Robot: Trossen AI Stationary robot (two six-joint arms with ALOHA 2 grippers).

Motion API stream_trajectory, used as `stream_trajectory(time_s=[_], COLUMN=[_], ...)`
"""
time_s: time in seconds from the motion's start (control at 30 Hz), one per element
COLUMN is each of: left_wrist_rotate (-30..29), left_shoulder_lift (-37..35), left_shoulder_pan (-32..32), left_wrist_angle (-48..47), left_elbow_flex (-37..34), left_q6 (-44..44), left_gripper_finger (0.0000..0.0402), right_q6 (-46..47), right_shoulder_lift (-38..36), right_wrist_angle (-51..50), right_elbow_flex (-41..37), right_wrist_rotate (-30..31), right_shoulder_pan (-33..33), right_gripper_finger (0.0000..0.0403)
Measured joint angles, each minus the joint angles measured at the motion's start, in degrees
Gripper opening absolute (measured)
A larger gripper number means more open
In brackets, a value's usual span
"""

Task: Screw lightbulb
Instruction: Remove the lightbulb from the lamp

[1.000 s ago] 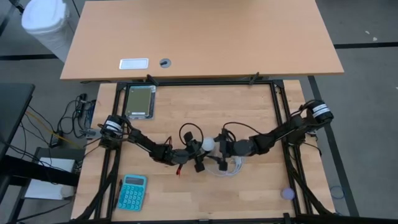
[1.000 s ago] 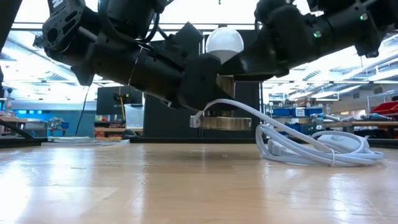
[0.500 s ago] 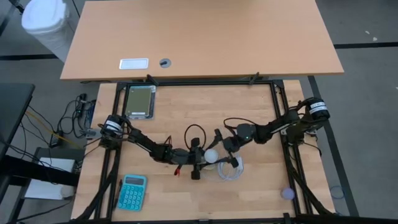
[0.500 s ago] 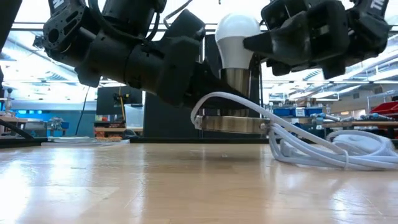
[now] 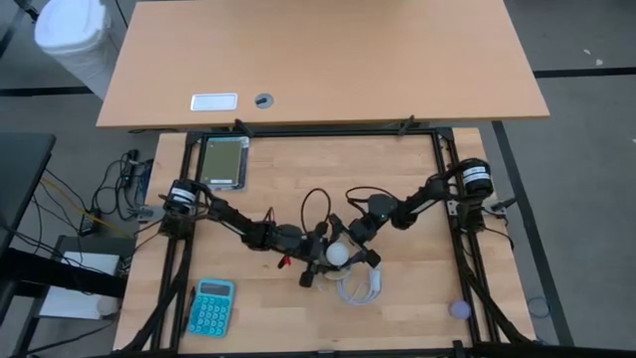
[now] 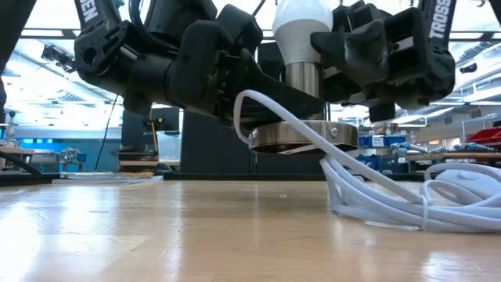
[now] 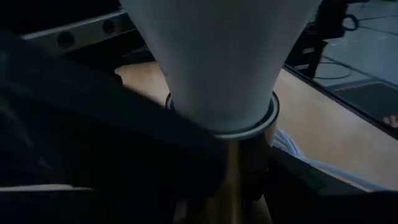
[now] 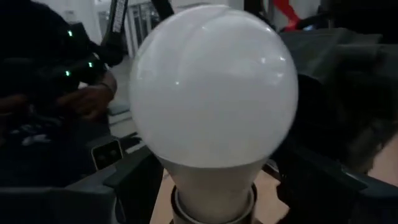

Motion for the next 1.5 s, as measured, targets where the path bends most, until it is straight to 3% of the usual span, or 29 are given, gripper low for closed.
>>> stream_trajectory(time_s=[0.17,0.37,0.77,1.0,1.5], left_wrist_rotate=[4.4,6.5,6.5,4.8,-3.9], left_shoulder_lift=[0.0,0.0,0.0,0.0,0.0], left_shoulder_pan=[1.5,2.7,2.9,2.9,2.7], left_wrist_angle=[4.2,5.7,5.1,3.7,-0.7], left_elbow_flex=[-1.8,-2.1,-2.1,-2.1,-2.1], left_q6=[-1.1,-1.7,-4.2,-4.7,-6.2], left_gripper_finger=[0.0188,0.0188,0.0188,0.0188,0.0188], right_q6=[3.2,3.3,3.1,5.3,4.9], right_shoulder_lift=[1.2,1.2,1.2,1.2,1.0], right_wrist_angle=[4.4,5.9,4.7,3.8,3.2], right_elbow_flex=[0.0,0.0,-0.1,-0.1,-4.0], right_wrist_rotate=[-4.4,-3.4,-1.4,-1.0,13.3], right_shoulder_pan=[-2.4,-2.9,-2.8,-2.8,0.8], right_gripper_finger=[0.0305,0.0298,0.0190,0.0177,0.0170])
